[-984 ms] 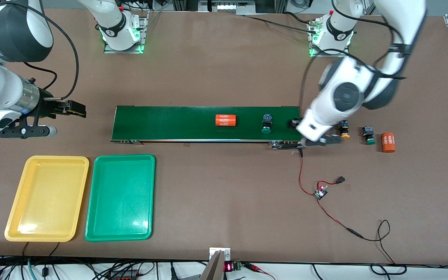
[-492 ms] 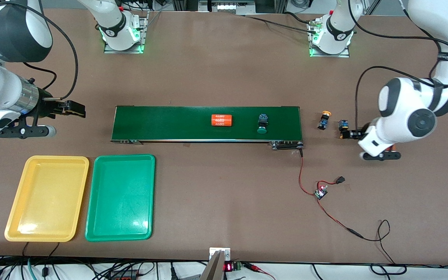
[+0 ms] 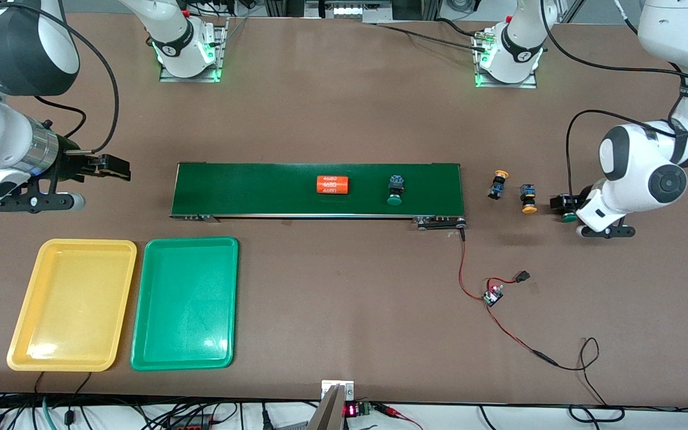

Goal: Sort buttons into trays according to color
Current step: 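Grasp the second green-capped button with the left gripper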

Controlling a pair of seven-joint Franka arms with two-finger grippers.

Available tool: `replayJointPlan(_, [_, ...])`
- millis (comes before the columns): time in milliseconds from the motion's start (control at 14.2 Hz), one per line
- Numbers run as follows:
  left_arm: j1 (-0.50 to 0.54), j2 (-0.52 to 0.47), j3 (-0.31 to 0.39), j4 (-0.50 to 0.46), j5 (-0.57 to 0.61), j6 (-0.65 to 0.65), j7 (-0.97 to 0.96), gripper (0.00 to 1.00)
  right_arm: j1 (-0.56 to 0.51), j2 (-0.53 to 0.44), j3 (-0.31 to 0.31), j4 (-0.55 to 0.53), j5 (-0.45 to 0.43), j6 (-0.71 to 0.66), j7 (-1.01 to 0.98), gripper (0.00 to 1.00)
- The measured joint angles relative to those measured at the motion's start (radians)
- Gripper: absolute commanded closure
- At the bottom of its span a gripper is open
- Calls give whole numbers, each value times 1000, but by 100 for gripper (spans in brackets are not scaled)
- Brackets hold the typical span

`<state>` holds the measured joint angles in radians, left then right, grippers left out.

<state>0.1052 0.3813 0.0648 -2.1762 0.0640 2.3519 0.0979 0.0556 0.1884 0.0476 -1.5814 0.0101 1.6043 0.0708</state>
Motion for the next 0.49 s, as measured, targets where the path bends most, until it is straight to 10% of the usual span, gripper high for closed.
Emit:
replayJointPlan(211, [-1, 5, 1, -88, 0, 125, 31, 7, 0, 0, 0, 0, 0, 0, 0, 0])
replayJointPlan(492, [-1, 12, 6, -104, 0, 136, 41, 61, 0, 0, 0, 0, 0, 0, -2, 0])
